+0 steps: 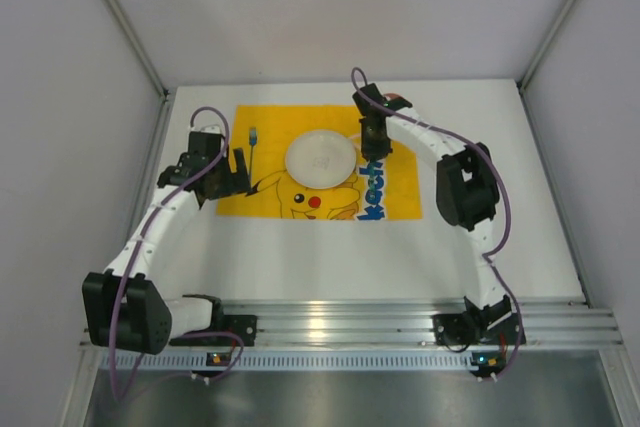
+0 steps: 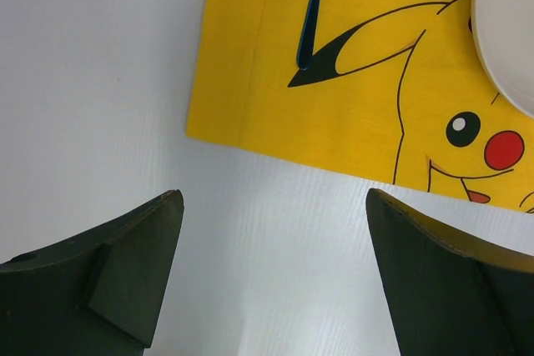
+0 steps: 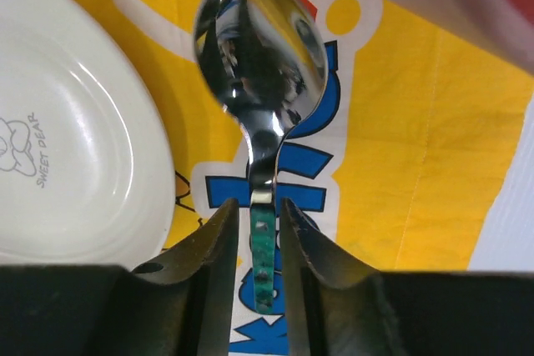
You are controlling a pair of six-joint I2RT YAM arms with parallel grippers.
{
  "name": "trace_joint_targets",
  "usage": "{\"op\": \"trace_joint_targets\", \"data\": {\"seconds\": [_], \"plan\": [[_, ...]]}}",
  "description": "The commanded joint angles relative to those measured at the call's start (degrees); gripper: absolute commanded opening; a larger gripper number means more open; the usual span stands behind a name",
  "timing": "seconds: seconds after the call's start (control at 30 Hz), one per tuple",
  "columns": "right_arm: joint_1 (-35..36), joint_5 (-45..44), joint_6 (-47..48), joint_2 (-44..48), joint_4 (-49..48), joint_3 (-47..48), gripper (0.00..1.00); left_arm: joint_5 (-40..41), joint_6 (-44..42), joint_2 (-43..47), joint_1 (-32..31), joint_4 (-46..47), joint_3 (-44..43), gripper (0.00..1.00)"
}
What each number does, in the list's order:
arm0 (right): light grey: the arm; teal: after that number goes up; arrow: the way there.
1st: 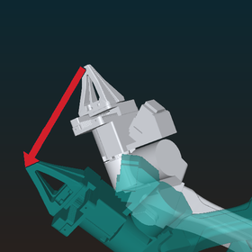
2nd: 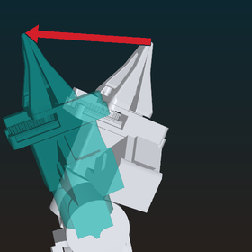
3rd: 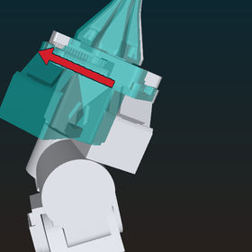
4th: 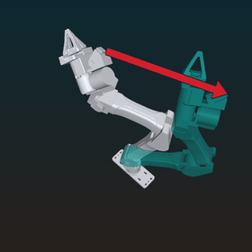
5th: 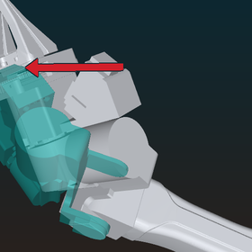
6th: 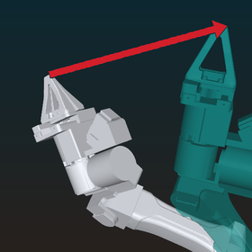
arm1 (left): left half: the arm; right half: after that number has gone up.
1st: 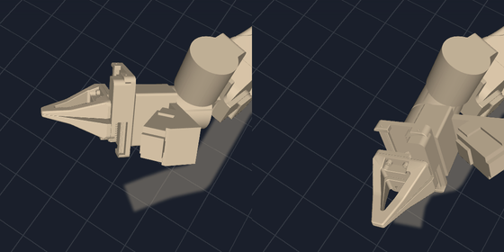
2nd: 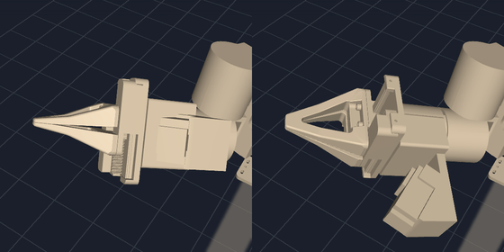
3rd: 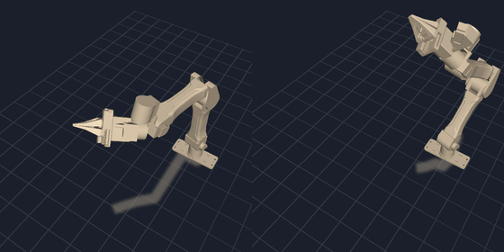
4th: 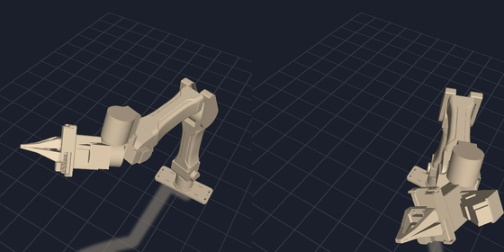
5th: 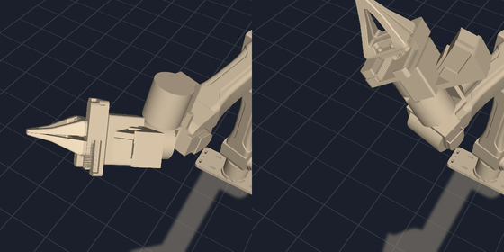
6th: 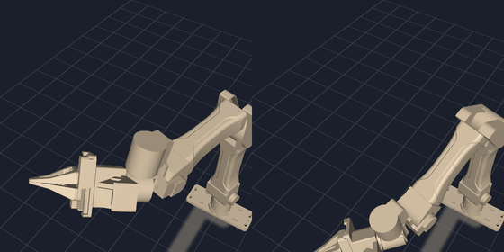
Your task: Set the dinner table for one person
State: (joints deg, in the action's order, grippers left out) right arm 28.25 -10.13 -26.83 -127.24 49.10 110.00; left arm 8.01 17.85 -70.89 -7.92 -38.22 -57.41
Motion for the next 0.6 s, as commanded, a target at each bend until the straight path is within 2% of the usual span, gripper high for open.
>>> {"op": "trace_joint_targets", "data": {"seconds": [0.0, 0.1, 0.3, 0.47, 0.57], "plan": [[-0.6, -0.4, -0.8, -0.6, -1.3, 3.1, 0.27, 1.0, -0.8, -0.6, 0.0, 0.0, -0.9, 0.96], [-0.5, -0.4, -0.9, 0.8, -1.4, 2.6, 0.33, 1.0, -0.7, -1.2, 0.0, -0.1, -1.7, 0.96], [-0.4, -0.5, -1.0, 7.3, -2.0, -0.3, 0.33, 1.7, -0.6, -1.9, 0.0, -0.4, -2.7, 0.96], [2.8, -0.5, 1.1, 17.8, -2.8, -3.9, 0.31, 3.2, -0.8, -1.8, 0.0, -0.4, -4.0, 0.96], [7.1, -0.4, 5.1, 26.0, -5.2, -6.5, 0.35, 4.4, 0.1, -2.0, 0.1, -0.2, -6.2, 0.96]]}}
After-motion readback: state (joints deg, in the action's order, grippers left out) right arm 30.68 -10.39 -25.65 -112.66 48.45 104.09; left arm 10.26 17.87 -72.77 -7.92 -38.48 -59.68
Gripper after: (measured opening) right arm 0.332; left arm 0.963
